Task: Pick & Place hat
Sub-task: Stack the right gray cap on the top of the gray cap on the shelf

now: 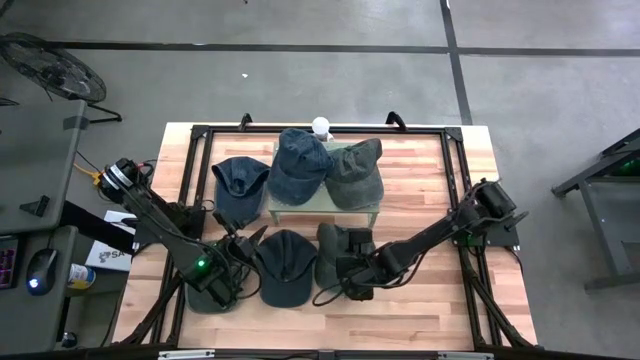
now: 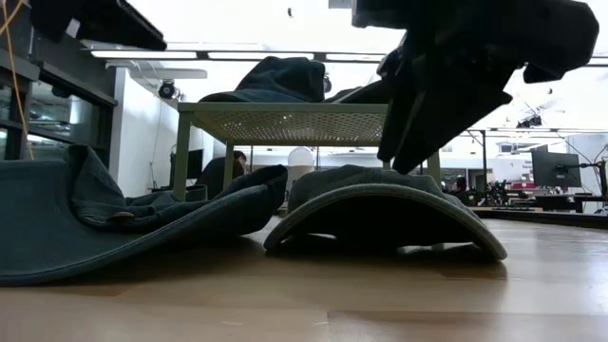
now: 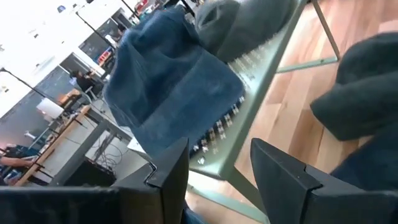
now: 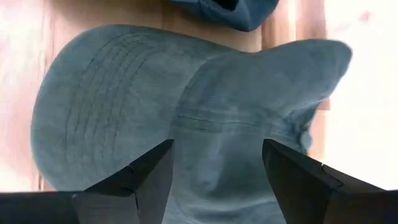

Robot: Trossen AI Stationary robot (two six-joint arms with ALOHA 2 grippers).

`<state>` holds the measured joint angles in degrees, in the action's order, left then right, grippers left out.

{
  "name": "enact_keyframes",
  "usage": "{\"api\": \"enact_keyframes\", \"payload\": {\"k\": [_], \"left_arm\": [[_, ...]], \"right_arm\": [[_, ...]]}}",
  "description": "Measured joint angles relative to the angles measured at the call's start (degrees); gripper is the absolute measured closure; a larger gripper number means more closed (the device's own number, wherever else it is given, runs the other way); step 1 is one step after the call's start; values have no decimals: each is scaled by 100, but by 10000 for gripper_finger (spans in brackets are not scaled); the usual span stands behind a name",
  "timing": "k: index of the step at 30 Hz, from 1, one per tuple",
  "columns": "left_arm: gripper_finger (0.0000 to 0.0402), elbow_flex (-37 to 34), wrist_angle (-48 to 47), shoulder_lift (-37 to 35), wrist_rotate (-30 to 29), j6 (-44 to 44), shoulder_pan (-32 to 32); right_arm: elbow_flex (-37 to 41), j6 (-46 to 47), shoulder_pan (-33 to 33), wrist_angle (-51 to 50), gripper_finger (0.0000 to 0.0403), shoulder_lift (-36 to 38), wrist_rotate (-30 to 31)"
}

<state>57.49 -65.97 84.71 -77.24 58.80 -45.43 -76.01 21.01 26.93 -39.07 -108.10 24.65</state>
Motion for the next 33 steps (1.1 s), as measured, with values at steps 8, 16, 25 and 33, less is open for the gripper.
{"api": "enact_keyframes", "payload": {"k": [8, 16, 25, 33], "left_arm": [[234, -161, 70, 4, 14, 16, 2], [234, -161, 76, 4, 12, 16, 2], [234, -161, 94, 4, -25, 17, 2], [234, -161, 114, 4, -24, -8, 2]], "right_arm": [[0, 299, -105, 114, 167, -13, -348], [0, 434, -126, 254, 167, -57, -467], [-6, 607, -129, 329, 214, -222, -723], [-7, 881, -91, 299, 280, -219, -731]]}}
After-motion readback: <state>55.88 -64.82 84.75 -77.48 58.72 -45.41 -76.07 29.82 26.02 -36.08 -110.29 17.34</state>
